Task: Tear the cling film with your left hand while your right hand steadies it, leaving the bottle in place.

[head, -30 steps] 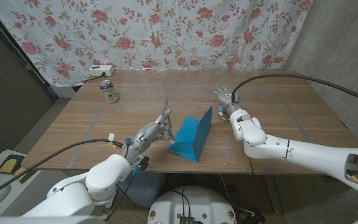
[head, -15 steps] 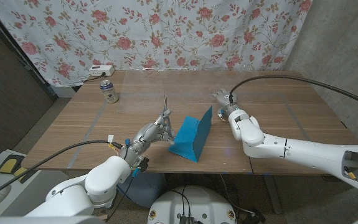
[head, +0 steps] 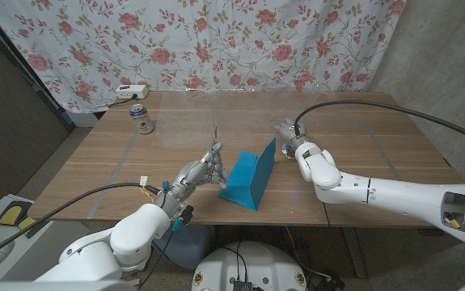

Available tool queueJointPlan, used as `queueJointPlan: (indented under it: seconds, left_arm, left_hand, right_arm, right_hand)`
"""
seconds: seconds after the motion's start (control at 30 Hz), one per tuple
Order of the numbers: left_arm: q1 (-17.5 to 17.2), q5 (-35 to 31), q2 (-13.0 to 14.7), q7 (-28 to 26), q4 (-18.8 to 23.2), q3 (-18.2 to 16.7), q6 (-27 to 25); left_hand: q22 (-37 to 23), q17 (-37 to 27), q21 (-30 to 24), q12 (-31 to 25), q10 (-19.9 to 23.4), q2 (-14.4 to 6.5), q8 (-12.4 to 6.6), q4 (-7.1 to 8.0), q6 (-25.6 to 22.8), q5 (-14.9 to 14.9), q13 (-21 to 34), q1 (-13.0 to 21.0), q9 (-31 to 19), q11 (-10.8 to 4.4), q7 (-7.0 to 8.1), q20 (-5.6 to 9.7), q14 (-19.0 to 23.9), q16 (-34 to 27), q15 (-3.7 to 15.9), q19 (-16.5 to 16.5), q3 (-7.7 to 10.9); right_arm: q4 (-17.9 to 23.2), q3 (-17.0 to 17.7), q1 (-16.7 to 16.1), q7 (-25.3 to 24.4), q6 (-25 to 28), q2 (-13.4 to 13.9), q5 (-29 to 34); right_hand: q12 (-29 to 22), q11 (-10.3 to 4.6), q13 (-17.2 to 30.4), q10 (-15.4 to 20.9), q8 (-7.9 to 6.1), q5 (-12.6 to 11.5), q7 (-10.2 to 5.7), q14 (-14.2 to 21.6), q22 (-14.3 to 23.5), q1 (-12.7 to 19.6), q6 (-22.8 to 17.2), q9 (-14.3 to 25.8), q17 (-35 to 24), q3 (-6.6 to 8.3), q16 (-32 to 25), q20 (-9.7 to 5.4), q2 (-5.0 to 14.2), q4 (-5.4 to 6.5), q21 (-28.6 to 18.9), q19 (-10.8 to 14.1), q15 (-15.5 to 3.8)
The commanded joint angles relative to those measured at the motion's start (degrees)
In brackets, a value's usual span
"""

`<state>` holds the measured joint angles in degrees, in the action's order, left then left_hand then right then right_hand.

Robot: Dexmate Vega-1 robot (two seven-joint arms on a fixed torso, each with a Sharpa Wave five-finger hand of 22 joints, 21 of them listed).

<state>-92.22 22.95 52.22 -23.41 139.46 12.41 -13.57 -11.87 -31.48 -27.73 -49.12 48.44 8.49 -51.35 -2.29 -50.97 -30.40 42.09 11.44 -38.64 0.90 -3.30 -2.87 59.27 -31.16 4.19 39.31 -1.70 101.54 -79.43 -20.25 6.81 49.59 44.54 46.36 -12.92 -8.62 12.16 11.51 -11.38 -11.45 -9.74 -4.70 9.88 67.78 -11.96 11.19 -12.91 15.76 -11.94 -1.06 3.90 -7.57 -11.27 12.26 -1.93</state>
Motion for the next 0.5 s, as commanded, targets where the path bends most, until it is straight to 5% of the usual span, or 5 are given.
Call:
queueJointPlan:
  seconds: [0.03, 0.33, 0.5]
  left_arm:
    - [-0.1, -0.1, -0.1, 0.2, 0.1, 0.2, -0.2]
    - [0.2, -0.1, -0.2, 0.4, 0.0, 0.3, -0.2]
    - [0.4, 0.1, -0.2, 0.7, -0.3, 0.5, 0.0]
  left_hand:
    - [-0.1, -0.1, 0.0, -0.3, 2.4, 0.5, 0.16, 8.14, -1.7, -0.3, 0.3, 0.2, -0.2, -1.97, -5.01, -0.01, 0.5, -0.3, 0.11, 0.5, -18.09]
    - [-0.1, -0.3, 0.1, -0.3, 2.9, 0.5, 0.21, 8.18, -1.7, -0.3, 0.2, 0.3, -0.4, -2.12, -5.18, 0.05, 0.5, -0.4, 0.16, 0.6, -18.08]
    - [-0.2, -0.1, 0.1, -0.3, 2.9, 0.5, 0.24, 8.21, -1.8, -0.3, 0.2, 0.4, -0.5, -2.00, -5.18, 0.03, 0.6, -0.4, 0.07, 0.7, -18.08]
  right_arm:
    - [-1.9, -0.9, 0.6, 2.6, -0.9, -1.3, -0.4]
    - [-2.5, -0.7, 0.6, 3.6, -1.1, -1.6, -1.4]
    - [-2.4, 0.0, -0.2, 1.9, -1.4, -1.4, -2.3]
  right_hand:
    - [-0.4, 0.18, 0.0, 2.0, -0.72, 0.1, 0.10, -0.5, 0.4, -0.6, -1.8, 0.0, -0.4, 0.75, -0.6, -0.60, 1.51, 0.52, -0.6, 0.4, -3.28]
    - [-1.5, -0.15, 0.1, 5.8, -1.62, 0.1, 0.14, 1.3, 0.6, -2.6, -5.1, 0.0, -0.5, 0.66, -1.5, -0.78, 1.79, 0.92, -0.9, 0.8, -3.41]
    - [-3.2, -1.08, 0.2, 11.8, -1.90, 0.3, 0.11, 5.0, 0.7, -4.1, -7.3, 0.0, -0.5, 0.69, -2.8, -0.66, 1.80, 0.77, -1.5, 2.0, -4.21]
